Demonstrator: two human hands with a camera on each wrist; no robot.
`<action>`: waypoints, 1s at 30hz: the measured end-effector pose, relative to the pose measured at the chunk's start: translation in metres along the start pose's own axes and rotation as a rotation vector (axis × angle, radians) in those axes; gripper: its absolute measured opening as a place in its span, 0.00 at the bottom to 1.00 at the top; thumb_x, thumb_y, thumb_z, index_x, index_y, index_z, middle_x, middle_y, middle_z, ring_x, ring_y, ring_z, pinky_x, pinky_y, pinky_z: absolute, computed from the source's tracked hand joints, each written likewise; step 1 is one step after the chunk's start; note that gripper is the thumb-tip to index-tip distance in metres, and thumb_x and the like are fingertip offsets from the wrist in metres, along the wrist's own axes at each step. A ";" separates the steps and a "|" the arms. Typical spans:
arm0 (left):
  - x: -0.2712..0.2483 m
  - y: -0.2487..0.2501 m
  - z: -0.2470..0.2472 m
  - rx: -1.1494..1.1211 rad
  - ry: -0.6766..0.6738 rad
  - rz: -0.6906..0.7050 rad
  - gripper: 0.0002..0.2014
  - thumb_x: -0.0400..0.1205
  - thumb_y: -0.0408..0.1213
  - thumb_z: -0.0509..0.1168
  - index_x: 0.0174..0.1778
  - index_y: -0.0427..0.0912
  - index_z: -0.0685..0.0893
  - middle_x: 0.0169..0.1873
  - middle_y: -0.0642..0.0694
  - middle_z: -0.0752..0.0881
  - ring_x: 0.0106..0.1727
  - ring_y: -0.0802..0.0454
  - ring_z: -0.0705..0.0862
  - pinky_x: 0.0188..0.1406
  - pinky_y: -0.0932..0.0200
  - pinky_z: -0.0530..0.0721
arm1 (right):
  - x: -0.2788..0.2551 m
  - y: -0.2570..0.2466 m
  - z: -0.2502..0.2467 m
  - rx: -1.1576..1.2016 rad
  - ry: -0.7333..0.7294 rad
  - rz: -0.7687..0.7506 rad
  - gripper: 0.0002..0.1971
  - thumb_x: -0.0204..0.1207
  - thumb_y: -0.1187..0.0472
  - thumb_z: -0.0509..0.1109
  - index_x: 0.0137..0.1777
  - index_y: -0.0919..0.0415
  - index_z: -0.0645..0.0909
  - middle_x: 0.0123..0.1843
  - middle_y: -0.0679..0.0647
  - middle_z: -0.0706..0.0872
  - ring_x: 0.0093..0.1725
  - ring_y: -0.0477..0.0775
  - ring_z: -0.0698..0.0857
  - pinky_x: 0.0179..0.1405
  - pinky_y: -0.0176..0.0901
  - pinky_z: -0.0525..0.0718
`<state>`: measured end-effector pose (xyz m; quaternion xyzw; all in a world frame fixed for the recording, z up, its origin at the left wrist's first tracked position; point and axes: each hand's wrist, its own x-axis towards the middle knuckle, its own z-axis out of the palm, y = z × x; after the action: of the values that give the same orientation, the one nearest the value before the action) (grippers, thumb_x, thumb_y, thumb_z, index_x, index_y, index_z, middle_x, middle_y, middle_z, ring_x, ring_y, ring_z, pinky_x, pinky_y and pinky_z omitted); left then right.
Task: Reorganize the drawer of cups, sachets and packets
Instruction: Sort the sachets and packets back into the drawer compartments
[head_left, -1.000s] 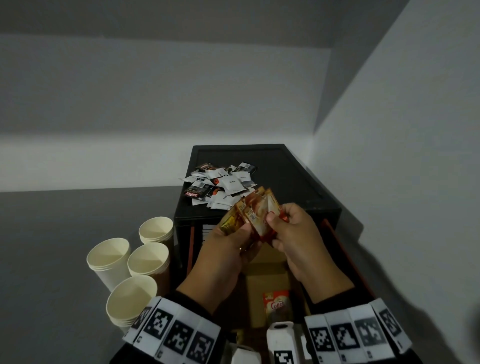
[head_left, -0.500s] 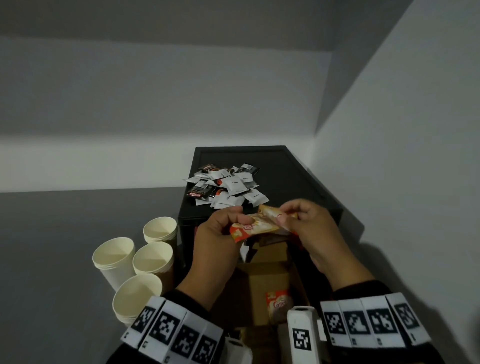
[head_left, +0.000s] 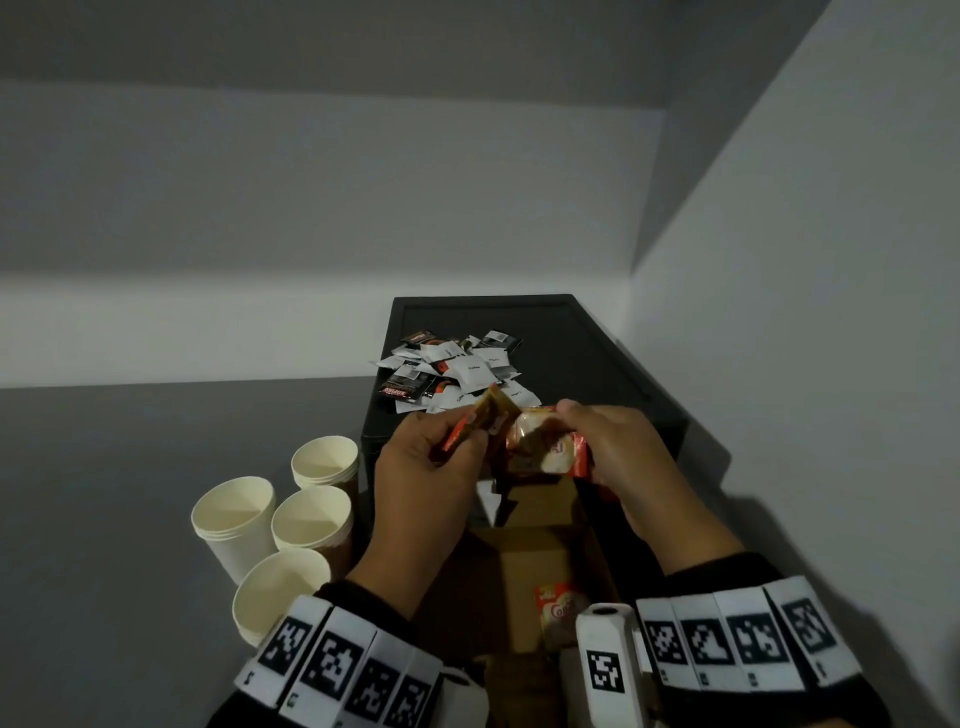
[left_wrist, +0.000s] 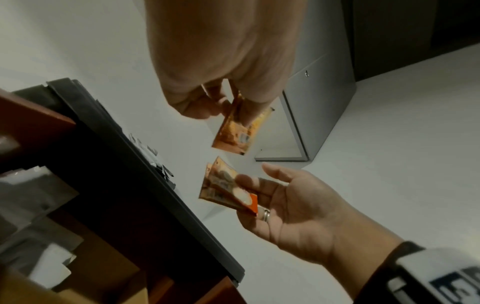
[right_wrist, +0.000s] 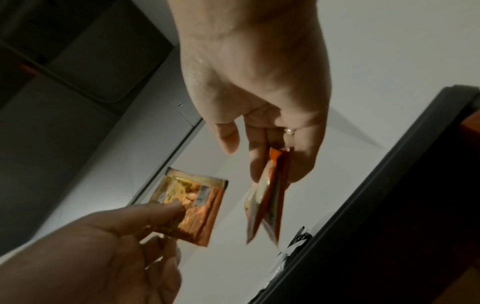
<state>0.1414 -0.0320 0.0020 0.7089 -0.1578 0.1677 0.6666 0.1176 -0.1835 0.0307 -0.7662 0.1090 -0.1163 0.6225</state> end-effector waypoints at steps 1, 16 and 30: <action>0.001 0.001 0.000 0.026 0.022 -0.002 0.15 0.78 0.27 0.68 0.44 0.57 0.84 0.42 0.49 0.82 0.41 0.62 0.81 0.35 0.79 0.77 | -0.002 -0.001 0.001 -0.014 -0.024 -0.003 0.14 0.79 0.51 0.66 0.36 0.56 0.86 0.40 0.55 0.90 0.45 0.55 0.88 0.60 0.57 0.83; 0.001 0.009 0.005 -0.331 -0.281 -0.657 0.29 0.79 0.36 0.69 0.74 0.49 0.66 0.61 0.42 0.79 0.54 0.47 0.83 0.41 0.54 0.86 | -0.002 0.000 0.012 -0.124 -0.149 -0.082 0.09 0.76 0.65 0.70 0.52 0.52 0.77 0.50 0.54 0.88 0.47 0.50 0.88 0.43 0.43 0.88; 0.011 0.007 0.003 -0.751 -0.069 -1.007 0.19 0.68 0.21 0.63 0.56 0.29 0.77 0.51 0.33 0.78 0.42 0.46 0.79 0.20 0.67 0.82 | 0.023 0.083 0.016 -1.391 -0.705 0.172 0.17 0.78 0.57 0.67 0.66 0.59 0.79 0.65 0.59 0.83 0.64 0.62 0.82 0.60 0.50 0.80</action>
<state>0.1481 -0.0357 0.0126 0.4189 0.1257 -0.2566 0.8619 0.1421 -0.1926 -0.0528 -0.9606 0.0117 0.2776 0.0043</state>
